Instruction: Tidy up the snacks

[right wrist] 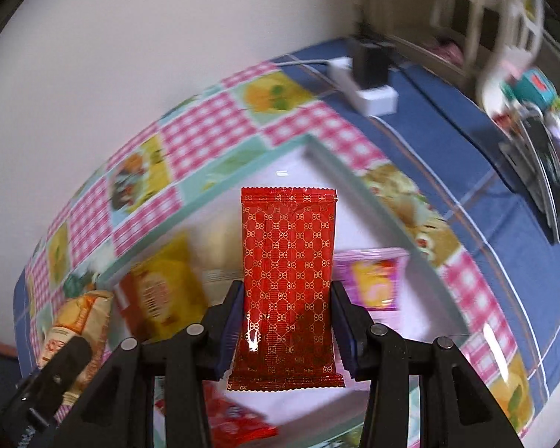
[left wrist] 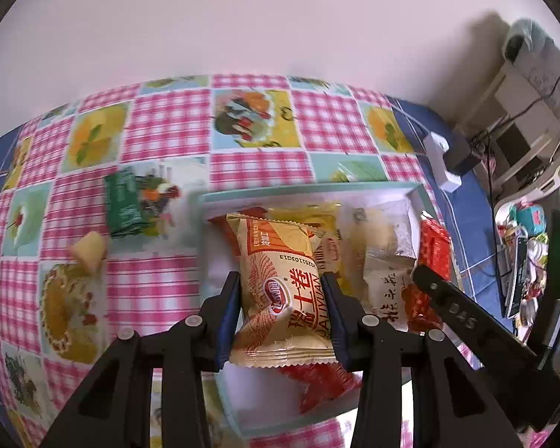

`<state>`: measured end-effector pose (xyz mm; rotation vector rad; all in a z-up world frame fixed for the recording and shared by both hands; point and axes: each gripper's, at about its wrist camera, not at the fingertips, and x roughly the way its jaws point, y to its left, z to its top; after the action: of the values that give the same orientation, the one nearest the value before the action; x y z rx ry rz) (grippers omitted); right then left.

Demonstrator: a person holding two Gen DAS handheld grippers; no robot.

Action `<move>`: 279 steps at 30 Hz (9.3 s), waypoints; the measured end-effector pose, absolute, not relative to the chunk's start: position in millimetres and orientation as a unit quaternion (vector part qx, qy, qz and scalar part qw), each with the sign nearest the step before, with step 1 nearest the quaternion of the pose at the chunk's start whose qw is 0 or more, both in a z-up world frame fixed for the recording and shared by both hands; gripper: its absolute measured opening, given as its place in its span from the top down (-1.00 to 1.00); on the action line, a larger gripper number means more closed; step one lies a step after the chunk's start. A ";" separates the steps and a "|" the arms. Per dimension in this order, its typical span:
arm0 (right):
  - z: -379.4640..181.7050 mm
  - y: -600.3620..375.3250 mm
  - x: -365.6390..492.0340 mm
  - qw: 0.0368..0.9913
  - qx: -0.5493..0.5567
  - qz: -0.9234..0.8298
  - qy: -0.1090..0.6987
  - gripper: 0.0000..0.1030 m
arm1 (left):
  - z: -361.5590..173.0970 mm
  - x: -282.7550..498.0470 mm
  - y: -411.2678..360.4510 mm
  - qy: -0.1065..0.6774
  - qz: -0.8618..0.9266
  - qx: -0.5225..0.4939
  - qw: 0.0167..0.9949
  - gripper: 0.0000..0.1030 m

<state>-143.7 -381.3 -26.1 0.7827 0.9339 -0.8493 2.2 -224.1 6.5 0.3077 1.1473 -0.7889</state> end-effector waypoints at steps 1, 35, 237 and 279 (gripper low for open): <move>-28.6 -385.7 -147.9 0.733 0.362 -0.390 0.425 0.08 | 2.1 1.2 -230.5 0.527 -0.362 0.146 0.755 0.15; -22.9 -362.0 -126.6 0.755 0.333 -0.360 0.436 -0.99 | -14.5 55.1 -140.1 0.539 -0.227 0.066 0.809 -0.82; -19.7 -239.3 -161.5 0.800 0.247 -0.278 0.471 -0.58 | -24.0 -14.9 -70.0 0.537 -0.167 0.127 0.817 -0.86; -21.8 -226.5 -164.6 0.800 0.229 -0.260 0.490 -0.59 | -15.9 -36.8 -37.6 0.543 -0.118 0.166 0.815 -0.86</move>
<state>-164.6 -226.5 -21.9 0.4904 1.0508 -0.5576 -36.8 -37.6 -15.9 0.3540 1.1576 -0.2520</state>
